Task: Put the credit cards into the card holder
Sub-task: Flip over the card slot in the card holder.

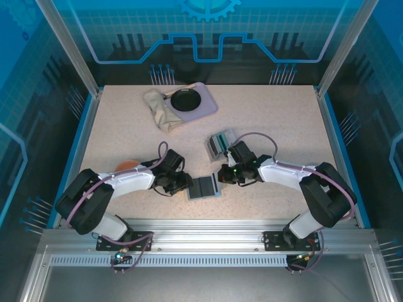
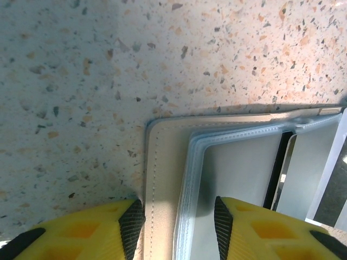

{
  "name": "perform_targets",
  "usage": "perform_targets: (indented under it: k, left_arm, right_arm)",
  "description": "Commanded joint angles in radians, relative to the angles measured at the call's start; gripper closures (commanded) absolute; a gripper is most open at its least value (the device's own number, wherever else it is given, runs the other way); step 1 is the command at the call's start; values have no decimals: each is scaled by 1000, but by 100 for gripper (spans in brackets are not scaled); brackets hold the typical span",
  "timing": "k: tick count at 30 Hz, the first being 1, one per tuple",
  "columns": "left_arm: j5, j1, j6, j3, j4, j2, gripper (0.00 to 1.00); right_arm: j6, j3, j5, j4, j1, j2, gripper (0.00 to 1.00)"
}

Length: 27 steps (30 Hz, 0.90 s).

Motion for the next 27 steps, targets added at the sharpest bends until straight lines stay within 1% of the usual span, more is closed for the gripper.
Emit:
perform_targets:
  k: [1, 4, 7, 10, 17, 27]
  left_arm:
    - [44, -19, -7, -15, 44, 65, 56]
    - [34, -19, -7, -16, 36, 66, 56]
    - [34, -18, -7, -20, 35, 67, 56]
    - [38, -18, -7, -19, 41, 72, 57]
    - [50, -22, -6, -14, 51, 87, 57]
    - [54, -28, -7, -4, 58, 103, 57]
  right_arm:
    - [-20, -10, 54, -68, 3, -31, 99]
    - [-61, 14, 129, -162, 5, -52, 99]
    - [-61, -15, 134, -143, 0, -81, 99]
    - [-57, -19, 144, -150, 4, -53, 99]
    - [4, -53, 38, -17, 7, -1, 99]
    - [43, -41, -45, 44, 2, 2, 99]
